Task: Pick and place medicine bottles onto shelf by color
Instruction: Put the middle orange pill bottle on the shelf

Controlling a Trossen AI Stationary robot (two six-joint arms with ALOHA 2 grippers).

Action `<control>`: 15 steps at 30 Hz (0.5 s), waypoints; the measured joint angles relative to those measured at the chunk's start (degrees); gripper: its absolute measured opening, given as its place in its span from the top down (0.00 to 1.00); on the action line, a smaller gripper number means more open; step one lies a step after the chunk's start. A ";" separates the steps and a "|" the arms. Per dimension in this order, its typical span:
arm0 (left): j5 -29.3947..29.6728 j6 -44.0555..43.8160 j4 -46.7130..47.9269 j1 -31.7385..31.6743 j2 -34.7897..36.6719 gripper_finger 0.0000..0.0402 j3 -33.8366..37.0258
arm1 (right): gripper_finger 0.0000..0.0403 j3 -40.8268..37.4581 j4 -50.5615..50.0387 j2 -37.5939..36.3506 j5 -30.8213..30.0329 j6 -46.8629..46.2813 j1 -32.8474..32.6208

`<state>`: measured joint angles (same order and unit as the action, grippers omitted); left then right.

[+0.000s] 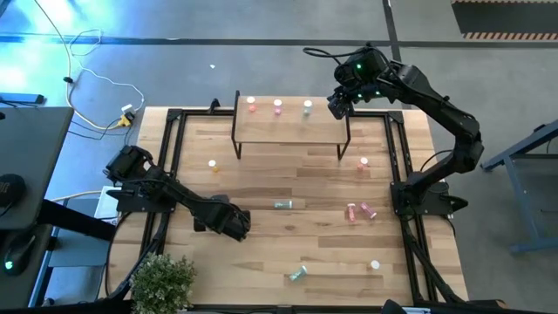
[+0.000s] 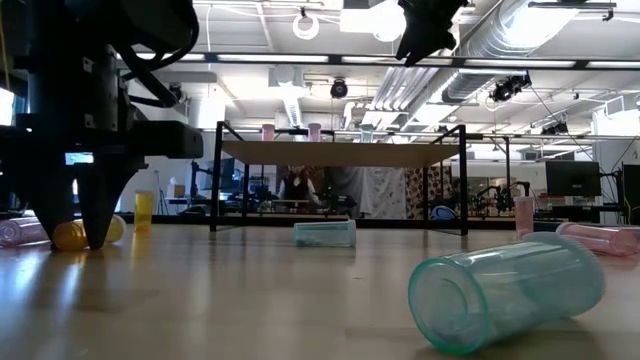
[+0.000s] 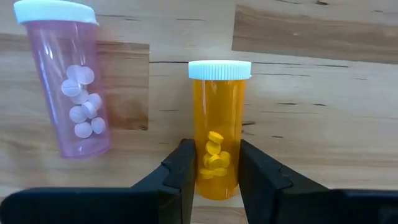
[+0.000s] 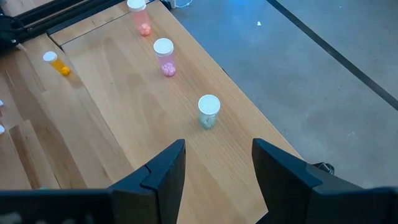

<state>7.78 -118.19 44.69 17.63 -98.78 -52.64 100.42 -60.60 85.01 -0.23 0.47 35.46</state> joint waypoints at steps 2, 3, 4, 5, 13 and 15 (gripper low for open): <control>0.08 1.15 -0.19 0.00 0.03 0.79 -0.02 | 0.56 0.00 0.00 0.00 0.01 0.01 0.00; 0.10 2.11 -0.30 0.00 0.23 0.78 0.02 | 0.56 0.00 0.01 0.00 0.01 0.00 0.00; 0.14 3.27 -0.51 0.00 0.40 0.78 0.11 | 0.56 0.00 0.01 0.00 0.02 0.00 0.00; 0.27 4.70 -0.86 0.00 0.47 0.78 0.13 | 0.56 0.00 0.00 0.00 0.14 0.00 0.02; 4.30 24.58 -7.86 -0.04 6.71 0.78 0.22 | 0.56 0.00 -1.73 0.00 14.89 1.30 0.00; 6.49 29.44 -10.31 -0.19 8.74 0.78 0.15 | 0.56 0.00 -1.83 0.00 20.73 1.34 0.00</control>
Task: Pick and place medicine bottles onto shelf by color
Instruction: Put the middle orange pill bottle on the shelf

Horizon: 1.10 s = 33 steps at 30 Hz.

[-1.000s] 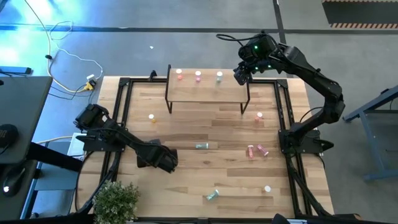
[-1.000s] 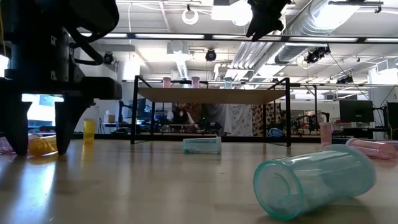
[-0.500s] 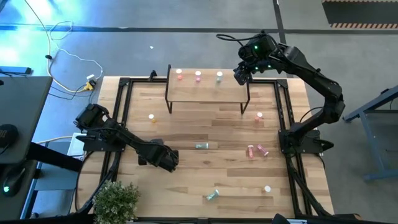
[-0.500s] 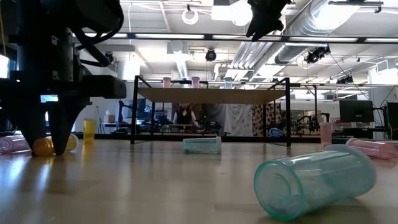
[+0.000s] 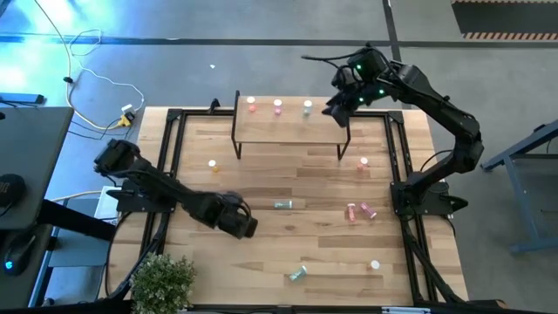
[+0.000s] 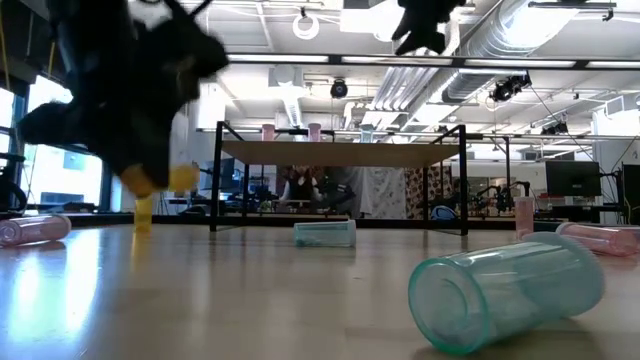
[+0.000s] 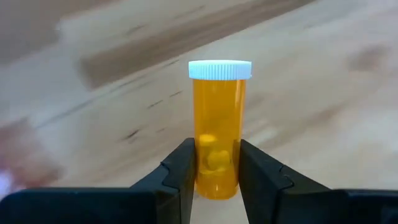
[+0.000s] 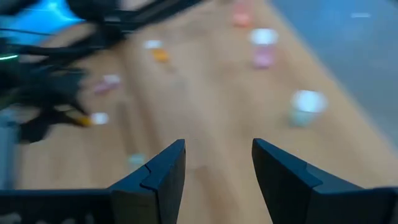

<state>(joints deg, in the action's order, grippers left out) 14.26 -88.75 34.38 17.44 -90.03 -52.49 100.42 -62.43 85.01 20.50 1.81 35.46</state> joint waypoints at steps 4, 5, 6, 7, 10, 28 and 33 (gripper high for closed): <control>4.36 8.08 -4.26 -1.60 4.07 0.78 -0.04 | 0.56 0.00 0.02 0.00 10.42 0.19 -0.60; 5.31 10.23 -5.19 -2.23 5.02 0.78 -0.04 | 0.56 0.02 0.02 0.00 11.47 0.20 -1.00; 6.08 12.57 -5.98 -2.89 6.00 0.78 -0.04 | 0.56 0.02 0.00 0.00 12.05 0.40 -1.52; 6.56 14.96 -6.83 -3.62 7.01 0.78 -0.04 | 0.56 0.02 -0.03 0.00 12.54 0.97 -2.20; 7.39 22.54 -10.77 -5.96 9.49 0.78 -0.07 | 0.54 0.02 0.27 0.00 12.67 1.29 -4.49; -3.05 63.36 -41.26 -19.87 15.73 0.78 -0.11 | 0.41 0.02 16.89 0.11 11.50 -0.60 -19.09; -4.81 70.40 -46.59 -21.69 15.73 0.78 -0.11 | 0.41 0.02 20.08 0.11 9.28 -1.72 -21.88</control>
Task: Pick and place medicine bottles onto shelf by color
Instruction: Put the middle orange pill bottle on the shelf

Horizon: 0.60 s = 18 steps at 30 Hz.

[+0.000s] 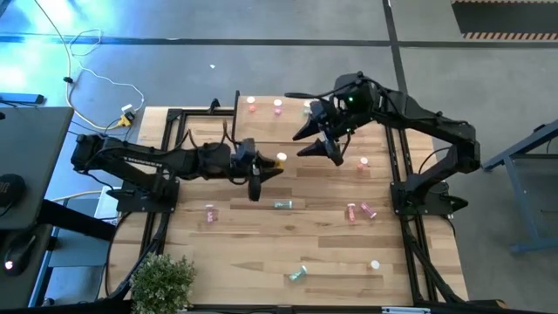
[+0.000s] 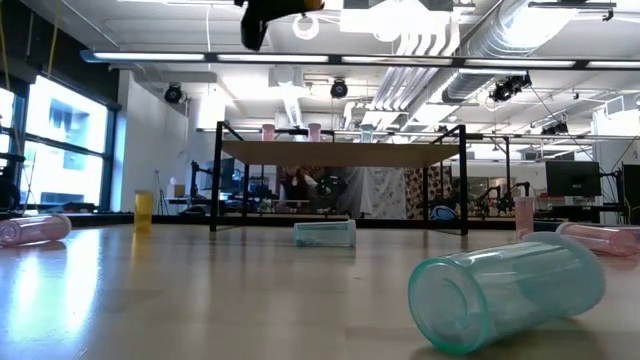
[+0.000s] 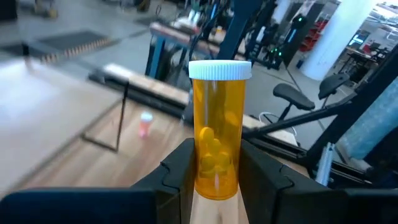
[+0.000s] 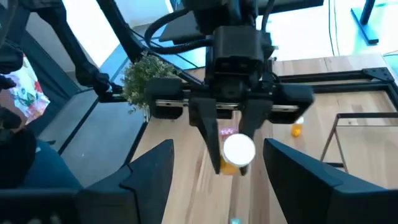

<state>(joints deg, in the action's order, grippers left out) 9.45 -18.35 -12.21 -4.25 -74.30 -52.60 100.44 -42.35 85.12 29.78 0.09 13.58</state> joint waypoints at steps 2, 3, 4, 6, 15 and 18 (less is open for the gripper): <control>-0.05 2.86 -1.83 -0.54 0.00 0.78 0.00 | 0.41 0.00 0.69 0.00 -1.63 -0.13 -0.72; -0.23 4.18 -2.89 -0.78 0.00 0.78 0.00 | 0.41 0.00 1.13 0.05 -3.16 -0.39 -1.11; -0.55 5.38 -4.16 -0.99 0.00 0.78 0.00 | 0.41 0.00 1.79 0.21 -4.67 -1.23 -1.45; -1.37 7.60 -6.94 -1.37 -0.02 0.78 0.00 | 0.41 0.02 2.50 0.46 -7.13 -2.62 -1.88; -3.29 10.64 -11.06 -3.89 -0.04 0.78 0.00 | 0.41 0.07 7.38 2.11 -10.12 -2.84 -3.60; -4.21 10.64 -11.54 -4.56 -0.05 0.78 0.02 | 0.41 0.07 9.06 3.17 -10.34 -2.81 -3.89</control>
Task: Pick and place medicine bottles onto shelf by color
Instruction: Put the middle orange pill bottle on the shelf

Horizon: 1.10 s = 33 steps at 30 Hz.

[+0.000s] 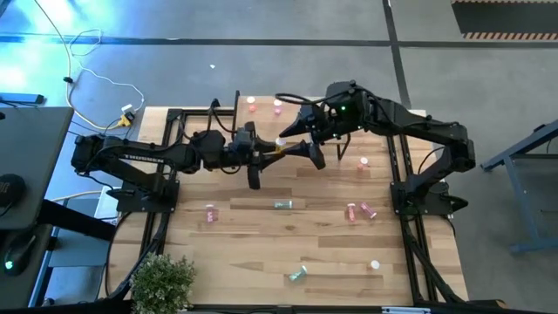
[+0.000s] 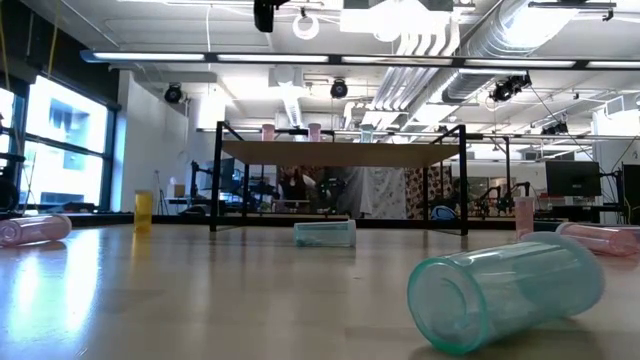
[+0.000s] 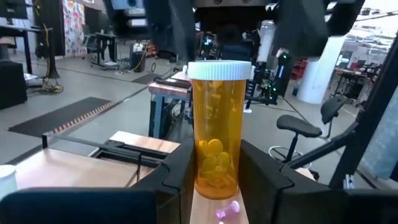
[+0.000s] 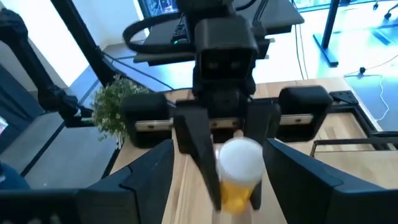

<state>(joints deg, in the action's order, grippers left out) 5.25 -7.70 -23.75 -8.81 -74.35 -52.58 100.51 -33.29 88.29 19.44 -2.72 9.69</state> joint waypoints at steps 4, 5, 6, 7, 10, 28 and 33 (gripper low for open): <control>-0.74 0.14 -0.19 -0.86 -0.04 0.78 0.00 | 0.41 -0.02 1.24 1.22 -2.75 -0.05 -0.11; -1.09 0.39 -0.18 -1.06 -0.04 0.78 0.00 | 0.41 -0.02 1.33 1.40 -2.91 -0.05 -0.11; -1.40 0.43 -0.13 -1.20 -0.04 0.78 0.00 | 0.41 -0.02 1.30 1.42 -2.91 -0.05 -0.11; -1.76 0.42 -0.12 -1.37 -0.04 0.78 0.00 | 0.41 -0.02 1.19 1.42 -2.91 -0.17 -0.11; -2.04 0.44 -0.08 -1.45 -0.04 0.78 0.00 | 0.41 -0.02 1.24 1.42 -2.99 -0.37 -0.11; -2.02 0.42 -0.08 -1.43 -0.02 0.78 -0.02 | 0.63 -0.09 -1.73 1.75 -6.33 -1.81 -0.15; -1.85 0.42 -0.06 -1.47 -0.02 0.78 -0.02 | 0.73 -0.09 -1.76 1.75 -6.32 -1.82 -0.13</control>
<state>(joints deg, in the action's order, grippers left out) 3.40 -7.29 -23.81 -10.28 -74.37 -52.60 100.42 -35.05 90.04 13.13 -4.54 9.56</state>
